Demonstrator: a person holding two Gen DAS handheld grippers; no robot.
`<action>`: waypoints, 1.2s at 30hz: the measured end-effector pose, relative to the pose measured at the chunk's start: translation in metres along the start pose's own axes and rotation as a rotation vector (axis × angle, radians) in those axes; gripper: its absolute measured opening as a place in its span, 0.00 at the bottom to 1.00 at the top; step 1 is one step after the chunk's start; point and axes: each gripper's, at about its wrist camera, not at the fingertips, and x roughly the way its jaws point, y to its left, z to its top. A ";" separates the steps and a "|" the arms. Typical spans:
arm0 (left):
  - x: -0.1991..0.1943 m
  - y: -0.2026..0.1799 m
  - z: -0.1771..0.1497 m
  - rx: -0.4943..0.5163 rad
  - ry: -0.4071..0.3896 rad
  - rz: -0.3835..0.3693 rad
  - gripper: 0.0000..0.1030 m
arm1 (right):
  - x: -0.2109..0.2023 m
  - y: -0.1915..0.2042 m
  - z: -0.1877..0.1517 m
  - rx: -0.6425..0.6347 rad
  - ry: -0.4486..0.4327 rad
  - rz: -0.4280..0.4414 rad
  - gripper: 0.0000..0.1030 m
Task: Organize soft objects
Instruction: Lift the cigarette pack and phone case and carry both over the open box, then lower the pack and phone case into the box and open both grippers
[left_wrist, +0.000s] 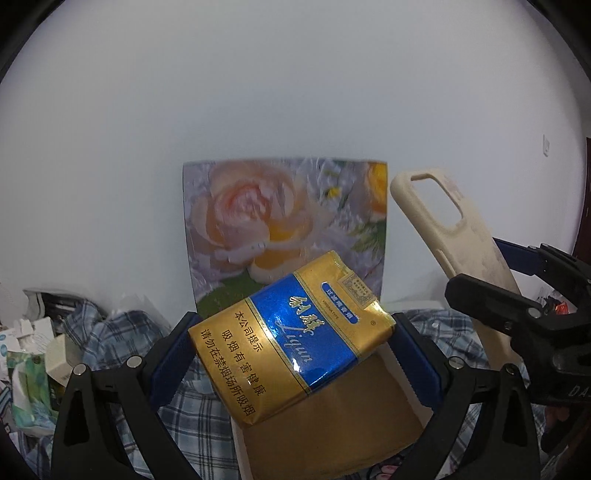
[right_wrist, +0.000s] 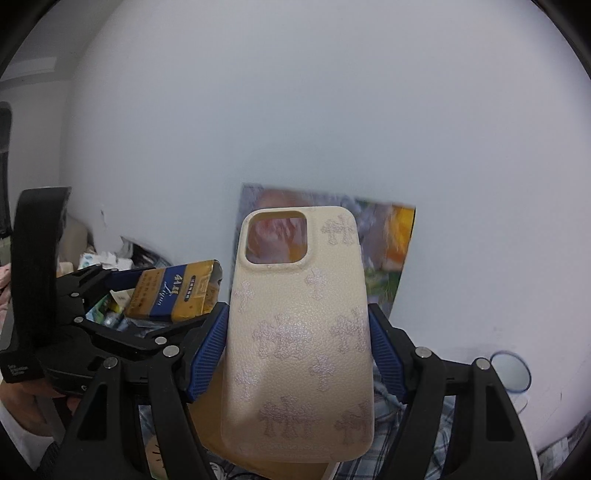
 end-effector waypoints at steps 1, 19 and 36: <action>0.005 0.001 -0.003 -0.001 0.011 0.001 0.97 | 0.005 -0.003 -0.003 0.014 0.016 -0.003 0.70; 0.084 0.021 -0.060 -0.021 0.201 -0.018 0.97 | 0.101 -0.019 -0.064 0.162 0.241 0.016 0.70; 0.117 0.024 -0.090 -0.005 0.308 -0.009 0.97 | 0.141 -0.027 -0.106 0.247 0.372 0.061 0.70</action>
